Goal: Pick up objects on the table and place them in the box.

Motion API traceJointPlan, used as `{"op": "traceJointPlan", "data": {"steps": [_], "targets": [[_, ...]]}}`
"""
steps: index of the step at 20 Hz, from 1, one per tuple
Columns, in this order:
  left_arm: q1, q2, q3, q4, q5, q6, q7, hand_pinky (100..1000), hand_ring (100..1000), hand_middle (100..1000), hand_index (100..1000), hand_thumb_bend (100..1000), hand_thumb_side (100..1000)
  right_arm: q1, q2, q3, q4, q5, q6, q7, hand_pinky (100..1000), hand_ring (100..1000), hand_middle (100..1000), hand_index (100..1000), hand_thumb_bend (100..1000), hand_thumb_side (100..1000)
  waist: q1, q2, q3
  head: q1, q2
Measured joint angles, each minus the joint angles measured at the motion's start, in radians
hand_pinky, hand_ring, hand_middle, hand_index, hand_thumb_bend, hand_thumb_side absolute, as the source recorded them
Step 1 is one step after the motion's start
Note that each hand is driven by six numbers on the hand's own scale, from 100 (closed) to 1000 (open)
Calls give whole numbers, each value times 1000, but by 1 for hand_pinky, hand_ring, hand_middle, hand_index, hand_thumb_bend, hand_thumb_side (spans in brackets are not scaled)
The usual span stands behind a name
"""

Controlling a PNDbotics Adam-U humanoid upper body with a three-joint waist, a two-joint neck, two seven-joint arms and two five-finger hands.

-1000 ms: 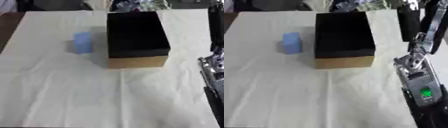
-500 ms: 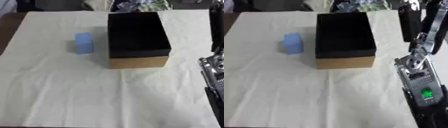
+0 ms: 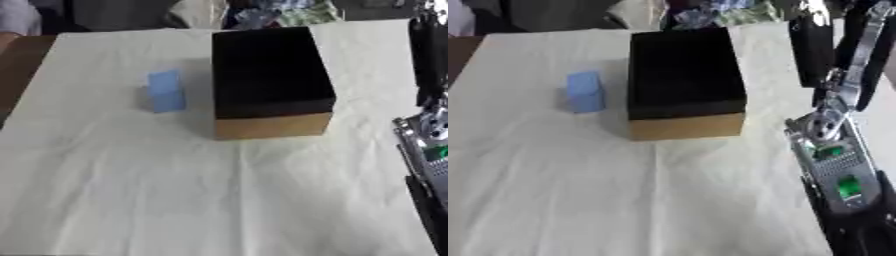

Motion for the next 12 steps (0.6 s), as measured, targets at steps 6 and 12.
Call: {"op": "traceJointPlan", "data": {"steps": [6, 12], "targets": [[-64, 149, -84, 50, -93, 93, -93, 983, 824, 789, 939, 175, 466, 0, 0, 2, 0, 0, 2, 4, 748, 690, 632, 828, 100, 578, 2, 0, -5, 1, 0], [-150, 336, -149, 35, -143, 269, -206, 985, 834, 799, 943, 269, 504, 0, 0, 7, 0, -1, 2, 8, 748, 688, 631, 829, 100, 578, -8, 0, -23, 15, 0]]}}
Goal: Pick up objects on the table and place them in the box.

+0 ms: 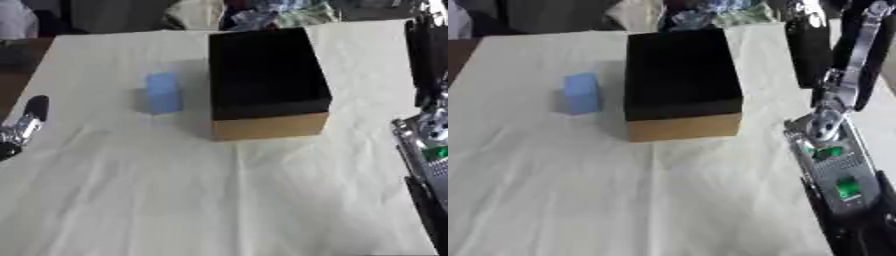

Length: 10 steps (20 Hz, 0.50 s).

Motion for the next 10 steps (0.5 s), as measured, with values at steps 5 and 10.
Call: {"op": "traceJointPlan", "data": {"steps": [5, 10], "targets": [[-57, 60, -20, -49, 2, 149, -112, 991, 848, 814, 946, 337, 563, -3, 0, 5, 0, -1, 2, 5, 748, 688, 631, 829, 100, 576, -2, 0, -7, 2, 22], [-72, 61, -37, -53, -41, 197, -198, 992, 859, 826, 955, 460, 563, -10, 0, 5, 0, -1, 3, 6, 749, 688, 631, 829, 100, 575, -9, 4, -12, 10, 42]]}}
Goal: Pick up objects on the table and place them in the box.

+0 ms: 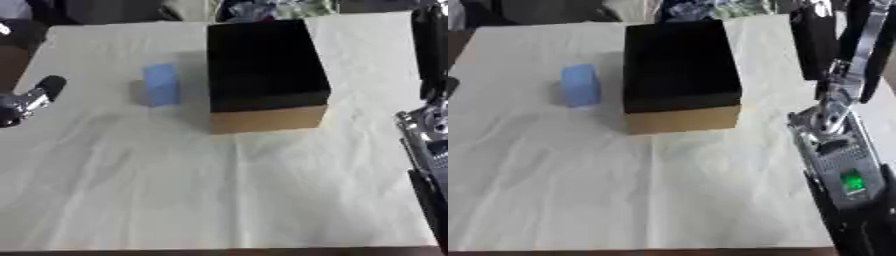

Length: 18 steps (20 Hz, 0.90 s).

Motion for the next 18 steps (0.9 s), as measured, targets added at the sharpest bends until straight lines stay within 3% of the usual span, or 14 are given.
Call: {"op": "traceJointPlan", "data": {"steps": [3, 11, 18], "targets": [[-20, 0, -12, 0, -33, 9, -47, 989, 863, 830, 956, 539, 548, -6, 0, 0, 0, -3, 3, 2, 749, 688, 631, 829, 100, 574, -5, 4, 0, 9, 1], [-109, -3, -62, 0, -81, 21, -170, 1000, 889, 859, 974, 615, 576, -13, 0, 4, 0, -8, 10, 10, 749, 688, 630, 829, 100, 573, -10, 9, 2, 20, -4], [-220, -33, -101, 12, -133, 32, -316, 1000, 904, 870, 971, 715, 523, -13, -2, 8, 0, -13, 16, 16, 748, 687, 628, 829, 100, 573, -9, 10, 4, -11, -8]]}}
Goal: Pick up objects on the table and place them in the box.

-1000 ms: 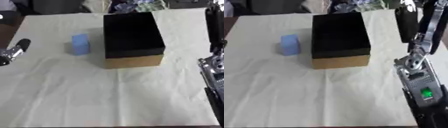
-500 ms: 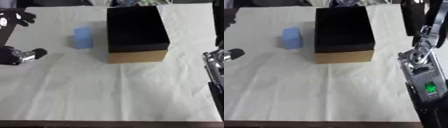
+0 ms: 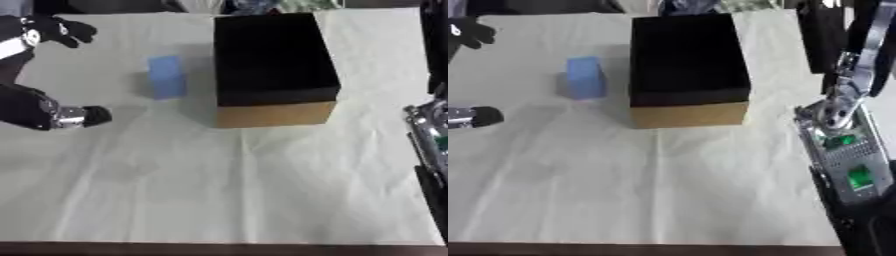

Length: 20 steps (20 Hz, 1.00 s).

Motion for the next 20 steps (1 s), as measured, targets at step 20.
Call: {"op": "traceJointPlan", "data": {"steps": [20], "targets": [[-238, -146, -49, 501, -79, -78, -201, 1000, 959, 917, 1000, 645, 222, 11, -8, 12, 0, -12, 0, 1, 747, 687, 621, 829, 100, 579, 16, 1, 9, -13, 20]]}}
